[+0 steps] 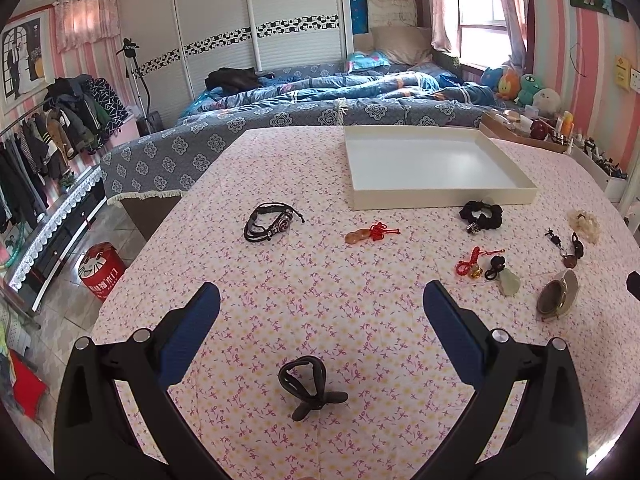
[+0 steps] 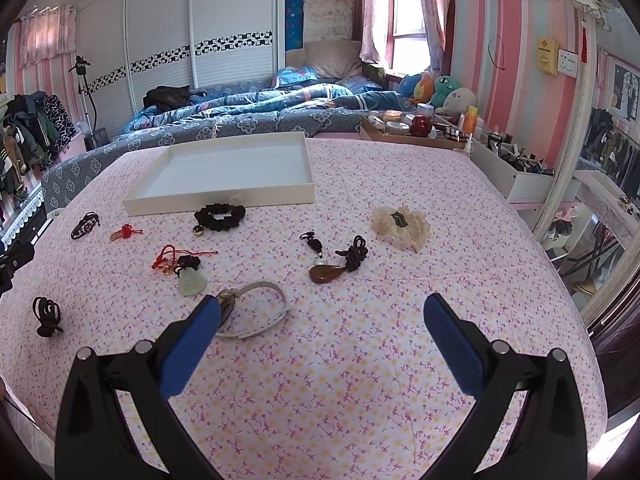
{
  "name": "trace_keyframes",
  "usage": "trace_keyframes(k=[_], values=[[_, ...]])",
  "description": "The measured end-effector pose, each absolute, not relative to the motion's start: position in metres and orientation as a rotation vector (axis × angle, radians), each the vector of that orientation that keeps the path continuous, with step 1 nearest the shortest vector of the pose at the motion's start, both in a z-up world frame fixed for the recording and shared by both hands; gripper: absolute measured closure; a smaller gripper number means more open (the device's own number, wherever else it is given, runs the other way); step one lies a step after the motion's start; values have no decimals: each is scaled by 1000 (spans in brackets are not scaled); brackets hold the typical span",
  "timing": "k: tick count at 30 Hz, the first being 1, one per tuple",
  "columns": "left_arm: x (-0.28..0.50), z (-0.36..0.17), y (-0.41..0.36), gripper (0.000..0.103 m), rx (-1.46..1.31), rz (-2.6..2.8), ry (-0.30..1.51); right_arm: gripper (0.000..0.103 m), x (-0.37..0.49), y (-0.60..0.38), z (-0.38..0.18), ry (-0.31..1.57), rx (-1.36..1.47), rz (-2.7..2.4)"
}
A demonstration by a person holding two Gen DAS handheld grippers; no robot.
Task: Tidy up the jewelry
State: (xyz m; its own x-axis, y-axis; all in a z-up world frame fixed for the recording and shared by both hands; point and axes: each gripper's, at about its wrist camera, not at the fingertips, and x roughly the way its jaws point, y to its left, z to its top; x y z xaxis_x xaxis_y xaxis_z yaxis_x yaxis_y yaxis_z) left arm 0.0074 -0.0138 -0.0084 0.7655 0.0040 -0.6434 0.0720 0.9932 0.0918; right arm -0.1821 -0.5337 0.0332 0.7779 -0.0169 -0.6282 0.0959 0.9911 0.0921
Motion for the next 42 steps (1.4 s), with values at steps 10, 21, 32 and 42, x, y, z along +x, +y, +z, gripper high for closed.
trace_keyframes(k=[10,21,32,42], values=[[7,-6,-23,3,127,-51,698,2,-179,-535,33,681,119,-60],[7,-6,-26,3,129,-56,698,2,-179,-536,35,679,116,-50],[14,-1,-31,3,115,-60,716,2,-174,-545,46,670,111,-25],[34,27,-63,3,127,-137,710,2,-145,-576,77,666,91,-2]])
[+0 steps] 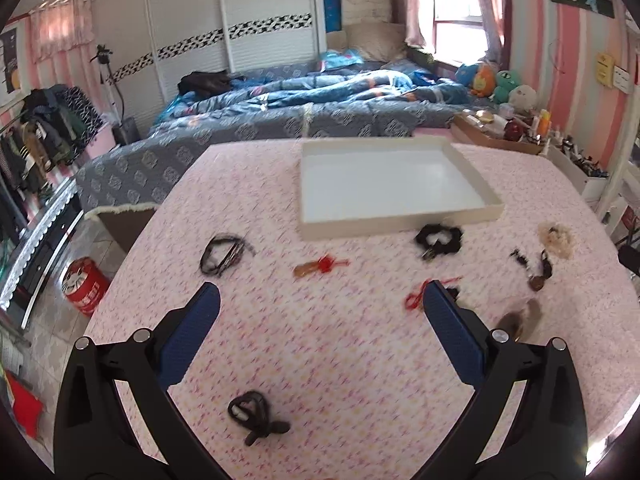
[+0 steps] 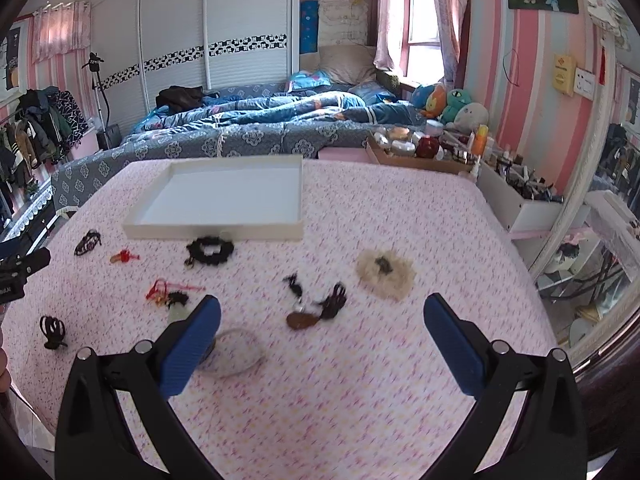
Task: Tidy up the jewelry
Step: 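Grasp the red cord charm with the left tool while the right tool grasps the brown pendant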
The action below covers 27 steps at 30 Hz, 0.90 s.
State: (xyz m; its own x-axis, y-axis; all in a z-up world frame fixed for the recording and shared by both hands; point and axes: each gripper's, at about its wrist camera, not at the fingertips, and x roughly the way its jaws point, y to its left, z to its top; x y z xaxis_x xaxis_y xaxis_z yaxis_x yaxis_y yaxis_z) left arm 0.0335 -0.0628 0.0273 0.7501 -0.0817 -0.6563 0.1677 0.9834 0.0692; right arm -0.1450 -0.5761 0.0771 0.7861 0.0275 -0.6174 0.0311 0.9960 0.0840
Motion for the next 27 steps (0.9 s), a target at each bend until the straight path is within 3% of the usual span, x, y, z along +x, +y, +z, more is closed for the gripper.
trace_keyframes(k=[6,14,16,18,20,25,27], values=[[51,36,-83,3,104,-206,712,2,-123,-590,91,654,89,-22],[73,4,-103,3,154,-210,739,2,-93,-600,63,738,149,5],[78,-5,-107,12,161,-220,758,2,-86,-601,55,759,160,9],[85,-18,-114,36,170,-246,802,2,-82,-600,48,772,159,11],[91,-30,-119,45,175,-268,844,3,-76,-598,40,788,153,15],[100,-51,-129,50,172,-326,888,15,-62,-594,22,835,130,34],[104,-59,-134,59,172,-349,904,19,-57,-593,15,854,130,43]])
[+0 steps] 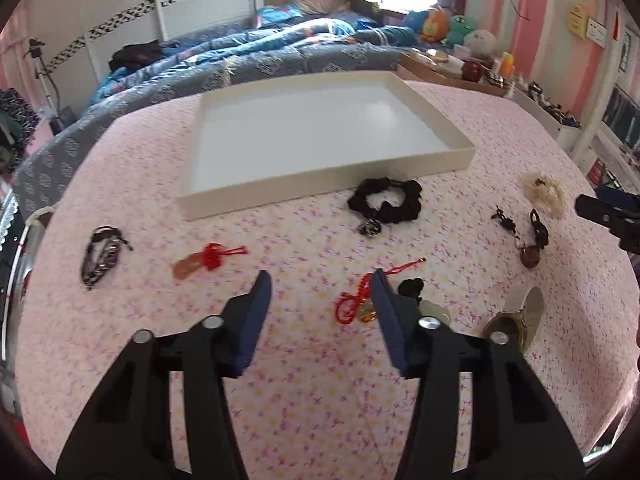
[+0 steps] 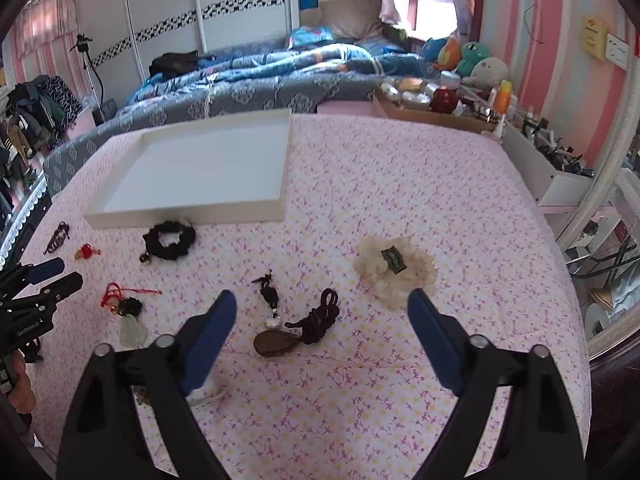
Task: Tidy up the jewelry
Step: 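Grasp the red cord charm with the left tool while the right tool grasps the brown pendant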
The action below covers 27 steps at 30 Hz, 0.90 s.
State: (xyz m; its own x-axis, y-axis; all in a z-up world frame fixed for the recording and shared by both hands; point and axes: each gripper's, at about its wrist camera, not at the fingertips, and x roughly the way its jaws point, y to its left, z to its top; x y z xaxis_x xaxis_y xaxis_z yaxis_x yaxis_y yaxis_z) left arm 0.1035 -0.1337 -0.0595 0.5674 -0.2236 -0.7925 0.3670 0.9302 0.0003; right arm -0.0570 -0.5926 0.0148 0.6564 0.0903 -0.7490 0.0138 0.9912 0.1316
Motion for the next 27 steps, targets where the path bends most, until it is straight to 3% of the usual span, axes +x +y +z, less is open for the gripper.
trace_keyframes(k=[5,7,23,27], values=[[115,-80,-139,74,183,-378,969,38,-43,-585,-4,901,130,71],[114,-83,-142,75,182,-400,973,41,-40,-584,-10,919,137,88],[121,-99,-159,75,199,-466,1019,47,-30,-576,-28,969,143,113],[123,-99,-158,81,192,-469,1021,48,-29,-575,-31,975,152,115]])
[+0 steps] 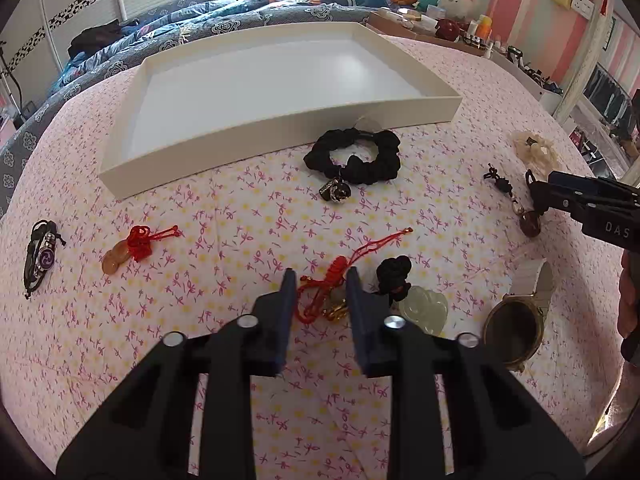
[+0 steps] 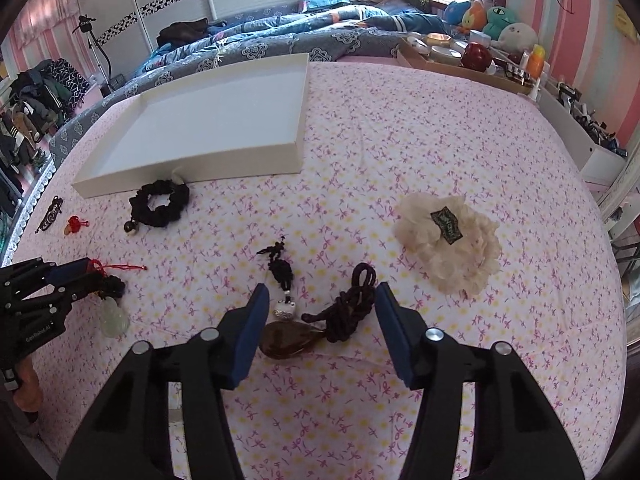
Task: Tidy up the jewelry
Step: 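Grasp the red cord charm with the left tool while the right tool grasps the brown pendant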
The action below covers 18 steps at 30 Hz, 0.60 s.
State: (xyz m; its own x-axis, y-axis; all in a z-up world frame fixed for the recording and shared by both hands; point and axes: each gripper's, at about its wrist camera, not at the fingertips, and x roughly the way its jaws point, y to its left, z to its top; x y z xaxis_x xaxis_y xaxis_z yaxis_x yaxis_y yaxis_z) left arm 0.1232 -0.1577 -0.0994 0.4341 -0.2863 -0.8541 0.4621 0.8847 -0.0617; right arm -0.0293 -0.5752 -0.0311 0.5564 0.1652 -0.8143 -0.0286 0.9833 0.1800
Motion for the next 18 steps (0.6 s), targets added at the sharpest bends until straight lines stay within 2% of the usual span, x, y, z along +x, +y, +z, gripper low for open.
trace_keyframes(k=[5,7,11,12,16,18], values=[[123,-100,-158,90,186,-480,1023,48,-27,-574,-33,979,152,117],[122,-100,-159,91,188,-483,1022,48,-26,-575,-34,980,152,115],[122,-99,-159,93,189,-481,1021,56,-25,-577,-39,1001,169,107],[123,-98,-158,99,186,-481,1022,56,-25,-578,-40,1003,175,104],[124,-98,-155,99,184,-469,1027,69,-24,-580,-43,1020,180,92],[123,-98,-155,99,194,-457,1024,71,-23,-580,-46,1031,182,81]])
